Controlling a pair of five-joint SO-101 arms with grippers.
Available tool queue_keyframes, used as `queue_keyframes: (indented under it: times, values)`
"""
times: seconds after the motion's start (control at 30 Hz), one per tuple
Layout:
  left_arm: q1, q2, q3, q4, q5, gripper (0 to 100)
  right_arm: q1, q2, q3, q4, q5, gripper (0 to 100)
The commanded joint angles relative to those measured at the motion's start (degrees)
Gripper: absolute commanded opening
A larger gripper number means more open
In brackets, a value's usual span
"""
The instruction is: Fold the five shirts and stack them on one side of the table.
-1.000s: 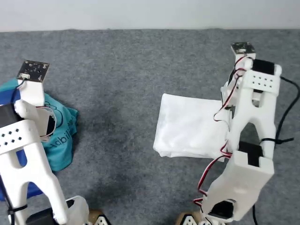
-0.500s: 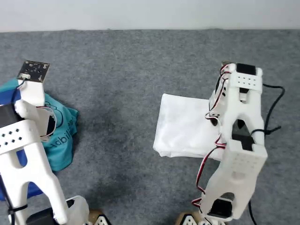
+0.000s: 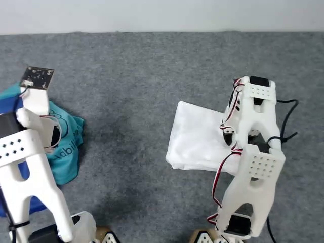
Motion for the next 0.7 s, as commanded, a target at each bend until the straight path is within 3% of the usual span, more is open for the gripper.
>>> queue_keyframes:
  times: [0.0, 0.1, 0.2, 0.47, 0.67]
  values:
    - [-0.4, -1.6, 0.4, -0.9, -0.4, 1, 0.0, -0.8, 0.8, -0.3, 2.4, 1.1]
    - [-0.4, -1.6, 0.7, -1.0, -0.3, 1, 1.9, -3.8, 0.8, 0.0, 5.1, 1.0]
    - [-0.4, -1.9, 0.6, -1.0, -0.4, 1, 5.6, -7.8, 0.8, 0.0, 12.6, 1.0]
    - [-0.3, -2.0, 0.3, -0.5, -0.4, 1, 10.9, -11.2, -5.0, -5.9, 47.8, 1.0]
    - [-0.2, -2.0, 0.3, -0.5, -0.4, 1, 7.3, -11.2, -8.9, -14.1, 62.2, 1.0]
